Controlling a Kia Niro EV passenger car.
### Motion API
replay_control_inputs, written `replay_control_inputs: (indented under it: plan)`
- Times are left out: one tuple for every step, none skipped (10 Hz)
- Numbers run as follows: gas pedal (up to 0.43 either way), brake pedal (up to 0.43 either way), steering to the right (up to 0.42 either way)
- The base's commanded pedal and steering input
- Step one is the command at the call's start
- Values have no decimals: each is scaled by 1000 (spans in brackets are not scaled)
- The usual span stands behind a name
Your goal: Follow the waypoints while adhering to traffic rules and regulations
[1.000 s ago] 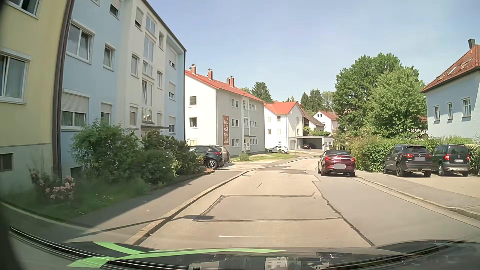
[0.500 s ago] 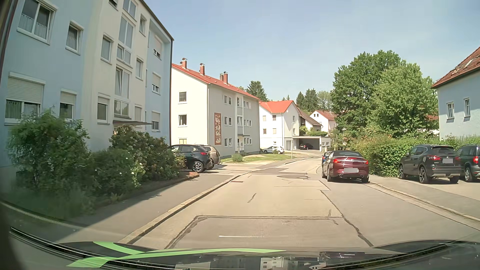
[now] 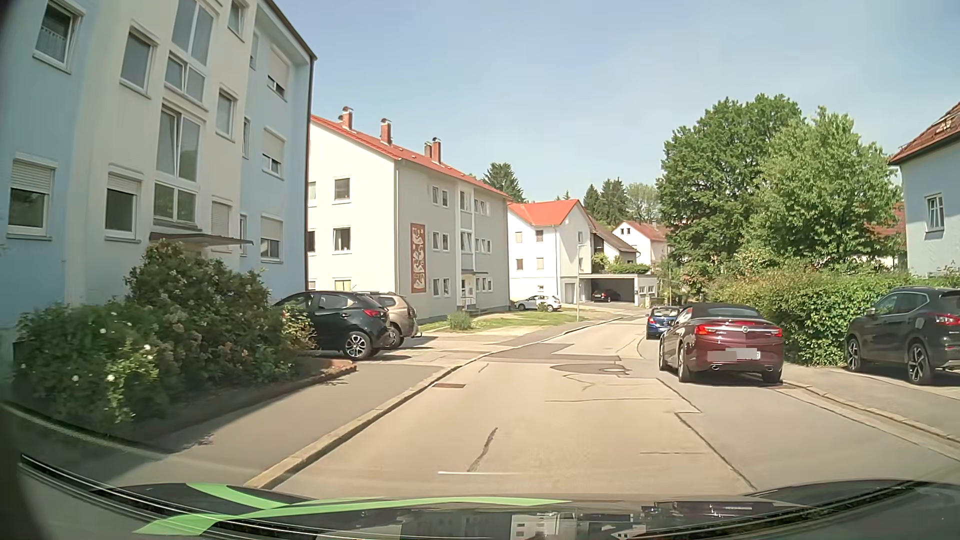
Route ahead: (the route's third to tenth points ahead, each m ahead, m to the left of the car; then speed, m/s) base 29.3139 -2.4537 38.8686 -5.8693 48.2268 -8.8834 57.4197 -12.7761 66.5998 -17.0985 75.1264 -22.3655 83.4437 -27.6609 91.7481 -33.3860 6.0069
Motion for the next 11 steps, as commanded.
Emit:
replay_control_inputs:
  plan:
    - [28,0,19]
    - [28,0,19]
    - [28,0,20]
    - [28,0,20]
    - [28,0,20]
    - [28,0,20]
    - [28,0,22]
    - [28,0,24]
    - [28,0,25]
    - [28,0,25]
    - [28,0,24]
